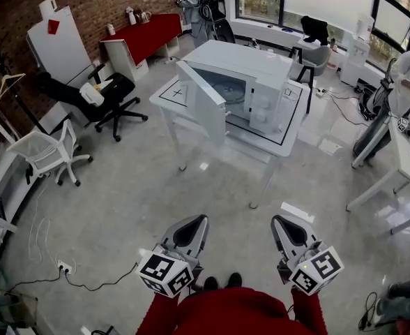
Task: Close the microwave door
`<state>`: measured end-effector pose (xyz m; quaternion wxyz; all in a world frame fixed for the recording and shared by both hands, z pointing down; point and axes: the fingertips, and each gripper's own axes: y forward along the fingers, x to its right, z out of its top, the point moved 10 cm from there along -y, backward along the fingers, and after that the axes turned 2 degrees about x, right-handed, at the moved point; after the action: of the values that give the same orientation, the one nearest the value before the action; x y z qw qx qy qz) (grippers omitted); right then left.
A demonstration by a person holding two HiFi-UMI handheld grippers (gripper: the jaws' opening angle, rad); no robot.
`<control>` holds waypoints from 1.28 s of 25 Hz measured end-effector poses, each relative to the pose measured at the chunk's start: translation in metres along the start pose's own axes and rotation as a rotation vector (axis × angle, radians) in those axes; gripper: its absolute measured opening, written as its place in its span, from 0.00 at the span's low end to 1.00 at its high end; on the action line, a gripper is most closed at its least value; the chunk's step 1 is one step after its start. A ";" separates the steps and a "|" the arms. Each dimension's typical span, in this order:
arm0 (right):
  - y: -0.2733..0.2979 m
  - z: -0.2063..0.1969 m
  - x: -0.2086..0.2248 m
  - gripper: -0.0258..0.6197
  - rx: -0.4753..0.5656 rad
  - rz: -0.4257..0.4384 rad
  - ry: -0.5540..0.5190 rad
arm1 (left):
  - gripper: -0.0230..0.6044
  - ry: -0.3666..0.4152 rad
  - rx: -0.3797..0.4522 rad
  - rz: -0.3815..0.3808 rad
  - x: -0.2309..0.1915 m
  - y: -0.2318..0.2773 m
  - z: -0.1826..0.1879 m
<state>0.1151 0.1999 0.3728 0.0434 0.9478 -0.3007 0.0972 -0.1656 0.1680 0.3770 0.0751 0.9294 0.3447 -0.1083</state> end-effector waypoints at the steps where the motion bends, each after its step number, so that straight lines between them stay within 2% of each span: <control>1: -0.001 -0.001 0.001 0.06 -0.002 0.000 0.000 | 0.05 -0.003 -0.004 0.000 0.000 0.001 -0.001; 6: -0.007 0.001 0.009 0.06 0.018 -0.010 -0.013 | 0.05 0.012 -0.013 0.003 0.003 0.009 -0.003; 11: -0.013 0.016 0.024 0.06 0.101 -0.021 -0.043 | 0.05 0.105 0.019 0.023 0.010 0.023 0.012; 14: -0.019 0.024 0.033 0.06 0.137 -0.020 -0.057 | 0.05 0.131 0.053 0.034 0.016 0.030 0.022; 20: -0.027 0.027 0.042 0.06 0.141 -0.003 -0.065 | 0.05 0.161 0.102 0.065 0.026 0.032 0.033; 32: -0.036 0.022 0.056 0.06 0.146 -0.014 -0.022 | 0.06 0.186 0.074 0.126 0.030 0.040 0.035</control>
<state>0.1843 0.1943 0.3620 -0.0284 0.9514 -0.2868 0.1083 -0.1228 0.1493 0.3385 0.0151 0.9574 0.2870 -0.0291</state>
